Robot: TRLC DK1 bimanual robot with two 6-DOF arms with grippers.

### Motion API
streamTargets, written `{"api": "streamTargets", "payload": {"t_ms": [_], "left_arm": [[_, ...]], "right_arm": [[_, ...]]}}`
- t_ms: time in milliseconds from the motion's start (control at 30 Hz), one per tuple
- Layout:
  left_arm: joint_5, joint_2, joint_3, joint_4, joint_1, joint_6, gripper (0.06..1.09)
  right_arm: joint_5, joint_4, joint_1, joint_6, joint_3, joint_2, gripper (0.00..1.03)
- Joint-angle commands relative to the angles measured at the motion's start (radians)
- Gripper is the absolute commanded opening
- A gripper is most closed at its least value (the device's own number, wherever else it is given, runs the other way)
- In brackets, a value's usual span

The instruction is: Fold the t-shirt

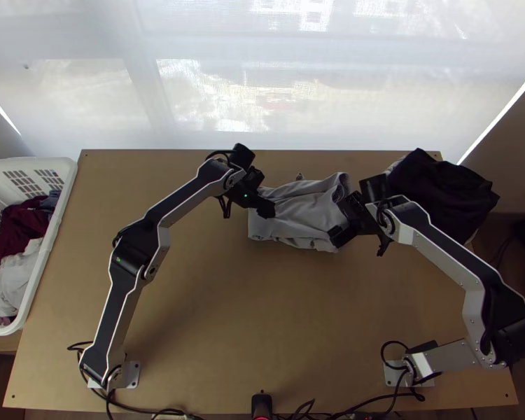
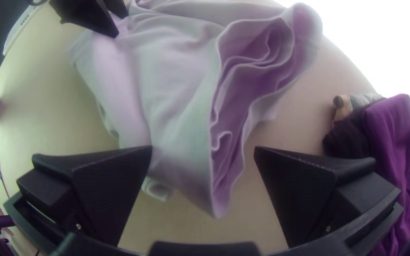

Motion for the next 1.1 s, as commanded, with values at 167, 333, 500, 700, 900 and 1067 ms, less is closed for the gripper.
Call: {"api": "streamTargets", "payload": {"t_ms": [167, 333, 500, 700, 900, 1067], "left_arm": [[0.001, -0.018, 0.001, -0.015, 0.008, 0.006, 1.03], [-0.002, -0.02, 0.001, -0.034, 0.008, 0.025, 1.03], [-0.005, -0.031, 0.001, -0.046, 0.011, 0.034, 1.03], [-0.021, -0.035, -0.001, -0.055, 0.008, 0.045, 1.04], [-0.028, -0.032, -0.001, -0.057, 0.001, 0.045, 1.03], [-0.033, -0.035, 0.001, -0.057, -0.004, 0.046, 1.03]], "right_arm": [[-0.018, -0.013, -0.087, 0.002, -0.15, -0.228, 0.98], [-0.03, -0.018, -0.09, 0.005, -0.106, -0.285, 0.98], [-0.036, -0.009, -0.025, 0.058, 0.069, -0.181, 0.98], [-0.034, 0.039, 0.093, 0.126, 0.246, 0.037, 0.98], [-0.036, 0.089, 0.107, 0.166, 0.249, 0.217, 0.98], [-0.039, 0.138, 0.042, 0.163, 0.137, 0.229, 0.98]]}}
